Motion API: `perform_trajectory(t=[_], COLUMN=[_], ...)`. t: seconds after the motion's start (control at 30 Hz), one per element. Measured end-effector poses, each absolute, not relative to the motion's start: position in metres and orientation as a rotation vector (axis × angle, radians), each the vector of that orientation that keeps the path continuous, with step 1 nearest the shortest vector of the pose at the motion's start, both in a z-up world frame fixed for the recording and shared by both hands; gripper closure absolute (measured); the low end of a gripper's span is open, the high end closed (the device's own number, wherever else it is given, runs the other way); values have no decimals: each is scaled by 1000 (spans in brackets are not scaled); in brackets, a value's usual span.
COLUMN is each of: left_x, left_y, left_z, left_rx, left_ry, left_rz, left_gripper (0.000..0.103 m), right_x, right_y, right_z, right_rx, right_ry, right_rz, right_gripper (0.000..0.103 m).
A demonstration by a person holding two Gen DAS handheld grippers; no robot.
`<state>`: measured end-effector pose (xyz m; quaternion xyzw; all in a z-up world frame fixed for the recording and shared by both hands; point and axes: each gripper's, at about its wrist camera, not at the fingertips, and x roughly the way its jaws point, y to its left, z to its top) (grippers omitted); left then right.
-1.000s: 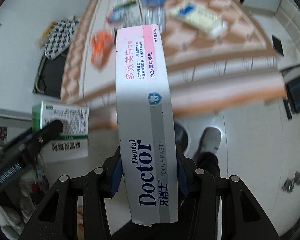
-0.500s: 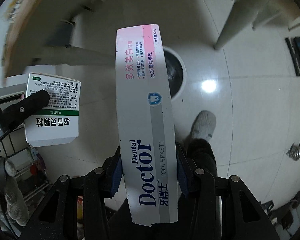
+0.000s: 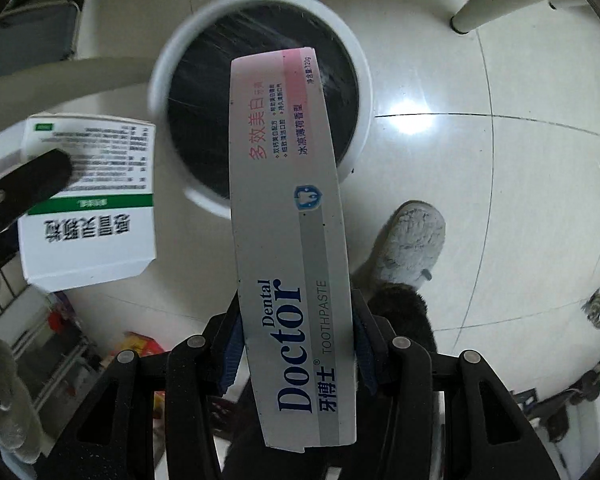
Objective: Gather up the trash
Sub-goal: 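Carry both boxes down to the trash bin and open both tools, then raise both tools from the bin back toward the table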
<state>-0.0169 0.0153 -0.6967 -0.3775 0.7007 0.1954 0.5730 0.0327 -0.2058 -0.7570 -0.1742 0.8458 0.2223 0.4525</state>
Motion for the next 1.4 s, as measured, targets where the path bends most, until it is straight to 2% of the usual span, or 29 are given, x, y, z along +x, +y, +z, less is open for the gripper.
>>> perform_trajectory(t=[0.07,0.1,0.13,0.17,0.2,0.23,0.33,0.53,0.73,0.9,1.13,1.4], left_x=[-23,-29,-32,-33,-36,-39,-41,-43,-46,-51,-65,-84], left_y=[17,22,21,22,24,24,25,17,8,0,-11,-22], left_z=[-699,-698,-696,-694,-694,-692,-685,-671,-653,-616,-540,-428], left_rx=[-879,-879,-876,-872,-869,-870,-840,-715,-641,-618,-614,-582], left_ry=[1639,1634,1626,1624,1623,1619,1620,1611,1595,1565,1523,1455], left_rz=[481,488,496,501,505,505,532,588,615,637,644,636], left_gripper=[12,8,7,6,6,6,6,6,6,6,6,6], right_x=[36,41,43,46,46,47,51,54,56,56,44,29], right_y=[-195,-191,-188,-186,-185,-183,-168,-161,-168,-172,-182,-193], right_z=[-773,-775,-778,-779,-778,-775,-759,-731,-707,-679,-593,-464], right_rx=[-460,-467,-466,-460,-449,-446,-499,-577,-578,-570,-553,-483], right_ry=[2088,2083,2074,2067,2059,2044,1968,1805,1713,1679,1643,1608], right_rz=[553,554,550,551,553,552,553,528,507,507,536,563], right_gripper=[51,51,46,40,25,14,5,4,4,4,4,4])
